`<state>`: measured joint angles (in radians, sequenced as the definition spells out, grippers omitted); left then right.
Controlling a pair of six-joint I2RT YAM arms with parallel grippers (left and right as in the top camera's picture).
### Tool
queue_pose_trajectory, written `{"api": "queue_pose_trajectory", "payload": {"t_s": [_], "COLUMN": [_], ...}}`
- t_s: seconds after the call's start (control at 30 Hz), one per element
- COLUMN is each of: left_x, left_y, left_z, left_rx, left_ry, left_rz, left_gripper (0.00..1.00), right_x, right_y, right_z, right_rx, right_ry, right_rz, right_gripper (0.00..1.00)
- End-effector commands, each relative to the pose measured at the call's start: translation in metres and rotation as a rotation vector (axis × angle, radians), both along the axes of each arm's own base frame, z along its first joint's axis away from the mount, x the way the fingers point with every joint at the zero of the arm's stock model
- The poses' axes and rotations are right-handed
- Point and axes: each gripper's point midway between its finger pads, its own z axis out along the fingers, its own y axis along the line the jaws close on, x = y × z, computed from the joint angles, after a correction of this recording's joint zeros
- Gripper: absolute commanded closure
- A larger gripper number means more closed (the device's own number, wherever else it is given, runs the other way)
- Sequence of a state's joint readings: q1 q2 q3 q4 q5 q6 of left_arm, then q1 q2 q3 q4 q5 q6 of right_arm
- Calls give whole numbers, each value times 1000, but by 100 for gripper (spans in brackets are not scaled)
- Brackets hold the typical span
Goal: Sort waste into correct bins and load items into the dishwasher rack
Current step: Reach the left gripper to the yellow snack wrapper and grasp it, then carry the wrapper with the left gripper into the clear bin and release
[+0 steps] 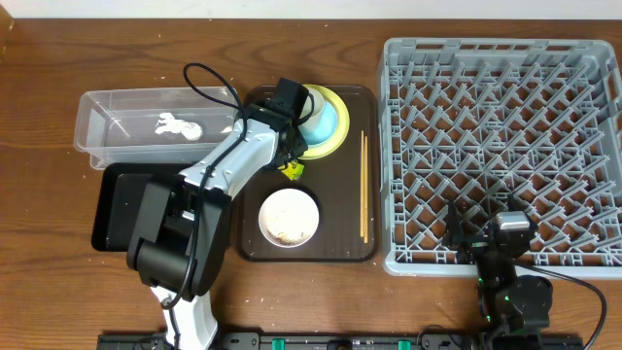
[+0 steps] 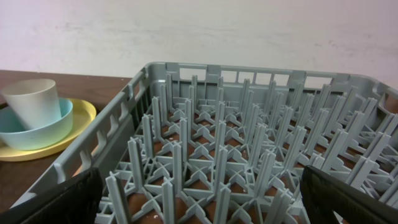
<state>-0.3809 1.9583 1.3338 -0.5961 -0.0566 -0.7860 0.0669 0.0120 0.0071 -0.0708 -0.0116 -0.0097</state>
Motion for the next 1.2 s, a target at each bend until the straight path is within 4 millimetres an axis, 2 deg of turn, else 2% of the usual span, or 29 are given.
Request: {"api": "queue_pose_trajectory", "payload": {"t_s": [0.0, 0.4, 0.8, 1.17], "left_x": [-2, -4, -24, -25], "left_y": [8, 9, 17, 18], "left_z": [-8, -10, -27, -28], "left_rx": [46, 49, 73, 74], "left_ry": [8, 15, 75, 78], "left_rz": [15, 15, 14, 14], "left_gripper": [65, 68, 68, 68], "right_x": [0, 0, 0, 0], "right_y": [3, 3, 3, 3], "right_z": [-1, -1, 0, -1], "right_rx": [-6, -6, -6, -6], "right_ry": [0, 0, -1, 0], "right_rz": [14, 14, 14, 14], "right_gripper": [1, 1, 1, 1]}}
